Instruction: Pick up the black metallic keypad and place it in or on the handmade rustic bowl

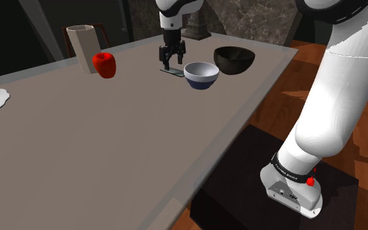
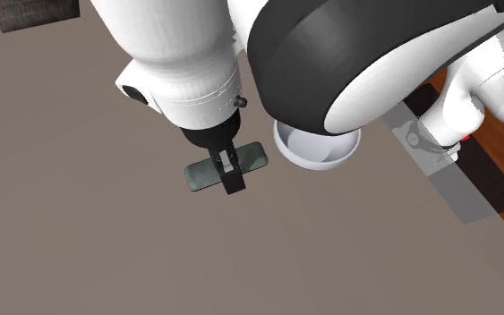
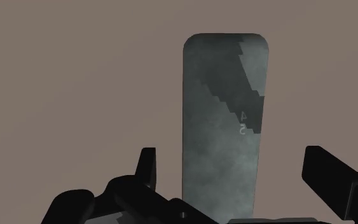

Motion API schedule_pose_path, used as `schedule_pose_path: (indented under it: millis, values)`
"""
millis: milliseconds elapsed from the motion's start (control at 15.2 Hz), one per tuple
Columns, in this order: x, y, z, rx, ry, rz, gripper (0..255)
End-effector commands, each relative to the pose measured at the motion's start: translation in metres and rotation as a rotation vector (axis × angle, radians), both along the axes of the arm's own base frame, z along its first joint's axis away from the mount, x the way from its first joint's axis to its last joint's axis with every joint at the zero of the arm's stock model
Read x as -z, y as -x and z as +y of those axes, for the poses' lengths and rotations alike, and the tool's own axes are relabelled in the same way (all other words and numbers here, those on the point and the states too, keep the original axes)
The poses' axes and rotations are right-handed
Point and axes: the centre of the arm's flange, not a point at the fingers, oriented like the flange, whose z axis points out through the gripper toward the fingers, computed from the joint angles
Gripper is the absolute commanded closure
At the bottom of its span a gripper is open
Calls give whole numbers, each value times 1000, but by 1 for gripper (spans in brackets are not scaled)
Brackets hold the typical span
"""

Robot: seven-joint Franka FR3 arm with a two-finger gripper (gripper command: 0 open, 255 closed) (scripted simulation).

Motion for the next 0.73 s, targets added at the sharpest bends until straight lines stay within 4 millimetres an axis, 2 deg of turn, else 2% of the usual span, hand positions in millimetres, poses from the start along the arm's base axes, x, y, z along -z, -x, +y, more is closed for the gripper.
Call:
schedule_pose_path:
  millis: [0,264,660]
  values:
    - [11,-1,-1,0,-1,-1,0]
    - [30,0,-1,0,-1,-1,0]
    - [30,0,-1,0,-1,-1,0]
